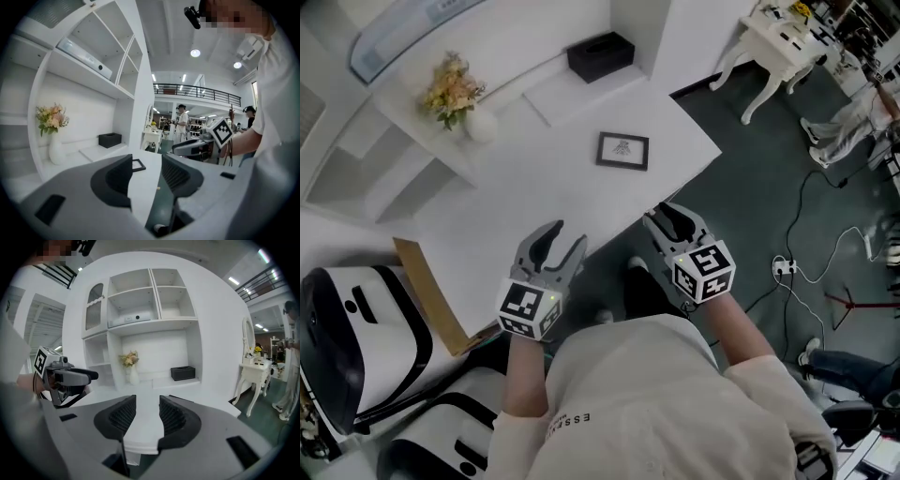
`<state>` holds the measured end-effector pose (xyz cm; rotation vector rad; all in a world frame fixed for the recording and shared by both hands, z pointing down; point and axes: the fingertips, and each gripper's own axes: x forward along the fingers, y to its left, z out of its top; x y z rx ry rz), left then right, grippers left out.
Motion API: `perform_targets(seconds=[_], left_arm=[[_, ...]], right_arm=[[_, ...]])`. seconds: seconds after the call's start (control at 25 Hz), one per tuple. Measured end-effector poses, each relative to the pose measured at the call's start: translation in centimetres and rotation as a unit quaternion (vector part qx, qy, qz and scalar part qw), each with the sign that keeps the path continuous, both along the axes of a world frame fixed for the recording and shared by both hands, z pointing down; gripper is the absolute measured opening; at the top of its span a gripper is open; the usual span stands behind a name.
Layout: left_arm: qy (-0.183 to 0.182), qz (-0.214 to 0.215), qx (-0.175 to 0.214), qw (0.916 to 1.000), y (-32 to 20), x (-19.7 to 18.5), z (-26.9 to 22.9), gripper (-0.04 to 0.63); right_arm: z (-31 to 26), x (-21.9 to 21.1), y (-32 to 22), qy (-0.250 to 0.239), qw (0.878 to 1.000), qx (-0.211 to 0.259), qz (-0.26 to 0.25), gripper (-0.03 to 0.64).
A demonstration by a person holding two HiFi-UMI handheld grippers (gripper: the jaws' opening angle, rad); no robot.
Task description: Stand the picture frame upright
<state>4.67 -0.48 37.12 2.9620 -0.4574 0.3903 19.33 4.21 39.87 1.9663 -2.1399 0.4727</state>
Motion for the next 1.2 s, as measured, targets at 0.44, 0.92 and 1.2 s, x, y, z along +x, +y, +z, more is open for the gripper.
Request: perform_targets(seconds=[0.44,0.92,1.2], left_arm=[[-0.015,-0.081,0.002,0.9966,-7.1,8.0,1.9,0.178],[-0.003,-0.174,-0.031,0.9842,-10.7,10.7,7.4,0.178],[-0.026,-0.200,-0.062,0.9775,-11.9,11.1,10.9,0.178]], right_arm=[[4.6,9.1,-9.7,-0.003,0.995,-0.068,-0.074,0.161],[13.8,14.3,-15.7,0.006,0.977,-0.184,-0.106,0.161],[18.3,16.2,-17.6,-0.046,0.965,-0.249,-0.067,0.161]])
